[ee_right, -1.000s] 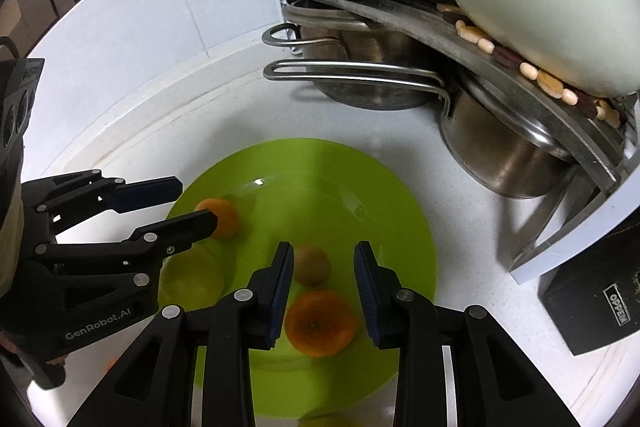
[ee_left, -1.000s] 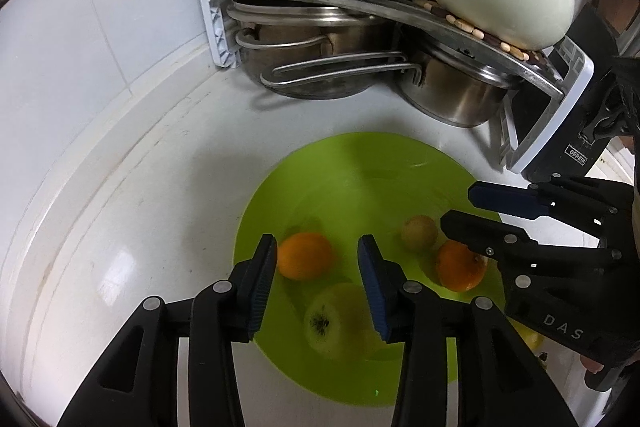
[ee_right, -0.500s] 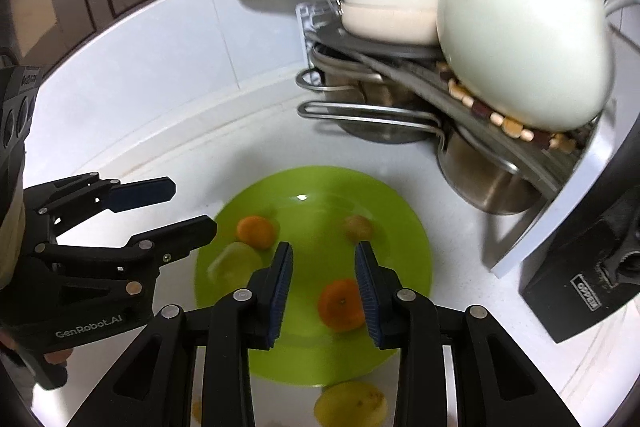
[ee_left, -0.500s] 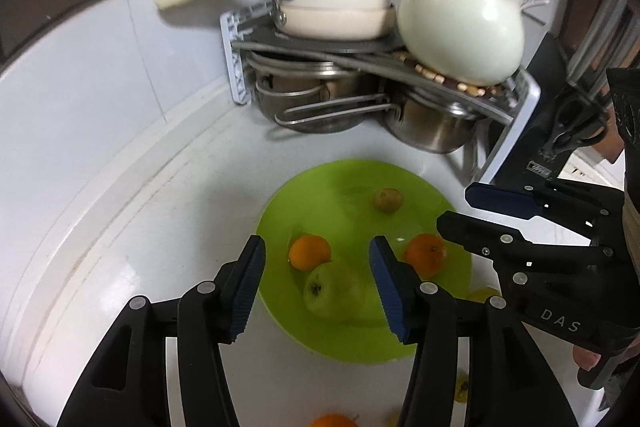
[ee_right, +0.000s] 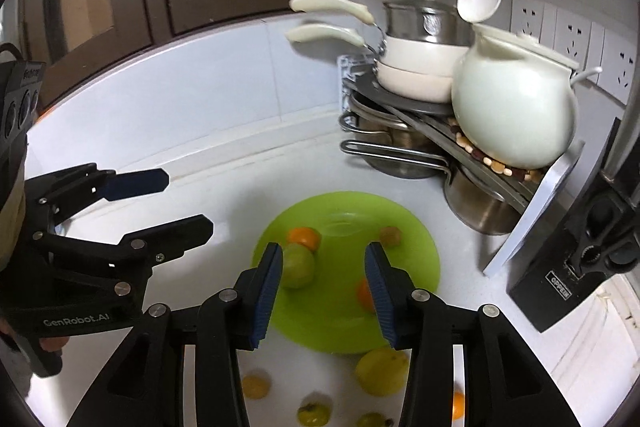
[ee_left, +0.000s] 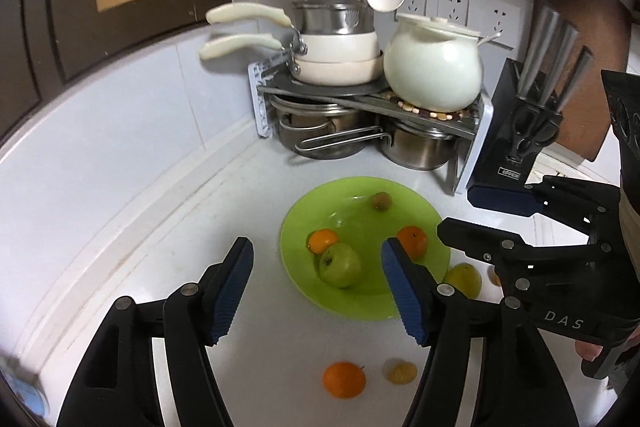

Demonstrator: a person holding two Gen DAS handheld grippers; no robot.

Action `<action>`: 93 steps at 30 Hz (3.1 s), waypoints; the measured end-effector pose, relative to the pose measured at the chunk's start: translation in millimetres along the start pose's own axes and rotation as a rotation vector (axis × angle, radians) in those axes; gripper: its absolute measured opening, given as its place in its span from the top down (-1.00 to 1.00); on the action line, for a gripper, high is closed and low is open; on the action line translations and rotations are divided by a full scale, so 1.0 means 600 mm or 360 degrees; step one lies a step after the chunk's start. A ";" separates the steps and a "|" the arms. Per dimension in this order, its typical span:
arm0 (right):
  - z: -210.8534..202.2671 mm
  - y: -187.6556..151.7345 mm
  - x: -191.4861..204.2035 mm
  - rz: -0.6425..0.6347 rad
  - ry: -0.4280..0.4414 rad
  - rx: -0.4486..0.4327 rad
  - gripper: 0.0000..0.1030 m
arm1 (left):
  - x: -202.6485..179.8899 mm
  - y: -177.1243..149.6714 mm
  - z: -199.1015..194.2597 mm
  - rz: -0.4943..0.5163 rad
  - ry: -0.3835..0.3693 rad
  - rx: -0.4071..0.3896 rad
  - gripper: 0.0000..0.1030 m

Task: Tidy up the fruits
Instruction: 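Move both tools back toward the large orange on the counter, then grasp the large orange with the left tool while the right tool grasps a small brown fruit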

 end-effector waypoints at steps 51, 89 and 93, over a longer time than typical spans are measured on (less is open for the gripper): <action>0.086 -0.204 0.096 -0.0326 0.0008 0.0575 0.15 | -0.036 -0.218 0.089 0.0425 -0.0253 0.0253 -0.51; 0.072 -0.183 0.078 -0.0191 0.0104 0.0487 0.43 | -0.031 -0.212 0.030 0.0105 -0.0197 0.0213 0.20; 0.045 -0.173 0.076 -0.0168 0.0084 0.0414 0.43 | -0.032 -0.203 0.012 0.0058 -0.0188 0.0169 0.20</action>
Point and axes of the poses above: each gripper's, at about its wrist camera, not at the fingertips, and z roughly the way its jaws point, x to its left, y to its top, the point moved 2 cm from there along z, roughly the way its jaws point, and after that the axes turned 2 degrees about z, right-handed, at the moved point
